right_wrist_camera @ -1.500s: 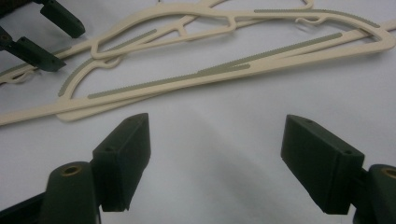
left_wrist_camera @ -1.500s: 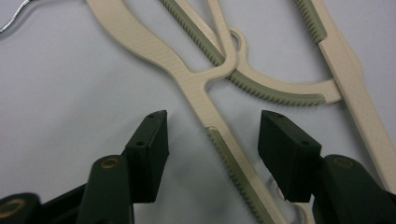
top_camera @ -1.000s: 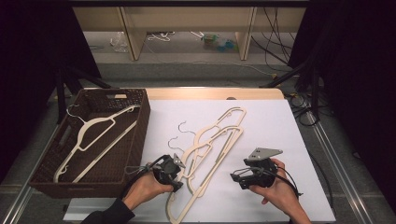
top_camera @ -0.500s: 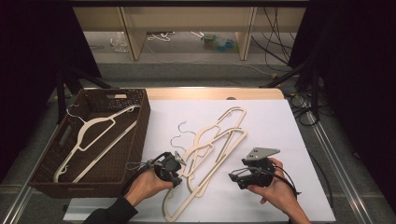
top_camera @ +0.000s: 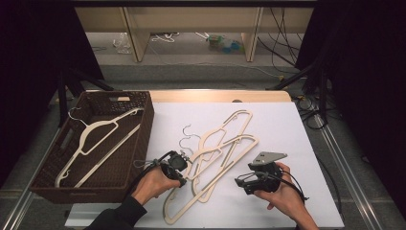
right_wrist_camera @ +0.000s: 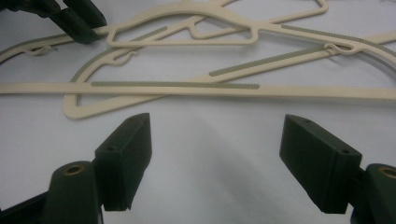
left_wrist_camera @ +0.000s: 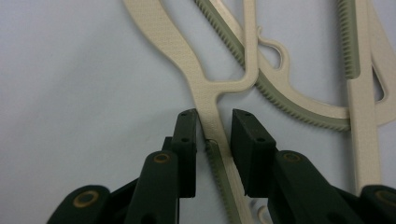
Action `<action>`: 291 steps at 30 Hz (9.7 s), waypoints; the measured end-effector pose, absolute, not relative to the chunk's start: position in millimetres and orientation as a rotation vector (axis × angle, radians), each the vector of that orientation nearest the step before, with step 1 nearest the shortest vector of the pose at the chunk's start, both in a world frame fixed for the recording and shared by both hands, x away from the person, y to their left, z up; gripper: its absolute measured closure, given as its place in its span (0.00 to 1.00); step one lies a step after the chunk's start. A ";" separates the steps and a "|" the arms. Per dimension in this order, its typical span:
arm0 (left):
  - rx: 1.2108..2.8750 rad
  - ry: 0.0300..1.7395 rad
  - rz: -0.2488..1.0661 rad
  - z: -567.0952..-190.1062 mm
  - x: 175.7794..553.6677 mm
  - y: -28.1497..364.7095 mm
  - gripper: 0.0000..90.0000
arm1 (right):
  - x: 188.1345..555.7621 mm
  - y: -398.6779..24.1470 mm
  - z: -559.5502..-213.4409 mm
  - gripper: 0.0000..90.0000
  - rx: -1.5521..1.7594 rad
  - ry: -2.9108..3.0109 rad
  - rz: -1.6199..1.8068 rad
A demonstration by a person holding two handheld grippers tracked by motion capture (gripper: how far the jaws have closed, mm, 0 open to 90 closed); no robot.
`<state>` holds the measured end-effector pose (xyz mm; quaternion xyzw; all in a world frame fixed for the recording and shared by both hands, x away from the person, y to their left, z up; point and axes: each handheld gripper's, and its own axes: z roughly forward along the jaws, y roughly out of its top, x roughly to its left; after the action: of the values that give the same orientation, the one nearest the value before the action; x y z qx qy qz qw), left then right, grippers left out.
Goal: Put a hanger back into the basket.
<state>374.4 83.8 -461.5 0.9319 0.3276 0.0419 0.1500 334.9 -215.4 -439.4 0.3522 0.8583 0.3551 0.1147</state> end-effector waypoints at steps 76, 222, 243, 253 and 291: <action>2.590 0.700 0.259 -427.0 349.4 77.0 0.89 | 422.5 -163.3 -463.3 0.78 0.572 2.744 0.877; 1.950 0.921 0.193 -227.7 411.4 219.6 0.95 | 309.2 -238.7 -413.7 0.38 0.783 2.409 1.157; 1.964 1.089 0.367 -245.8 406.4 347.9 0.95 | 310.8 -236.2 -415.9 0.37 0.785 2.429 1.150; 1.955 1.131 0.390 -270.7 414.6 374.9 0.95 | 311.6 -236.3 -416.9 0.37 0.782 2.437 1.147; 2.031 1.300 0.191 -366.2 439.5 388.2 0.94 | 312.4 -237.8 -417.6 0.37 0.781 2.440 1.140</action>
<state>439.5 388.2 -366.2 0.7853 0.5028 0.0740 0.3536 312.4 -237.8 -417.6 0.2746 0.8578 0.4009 0.1677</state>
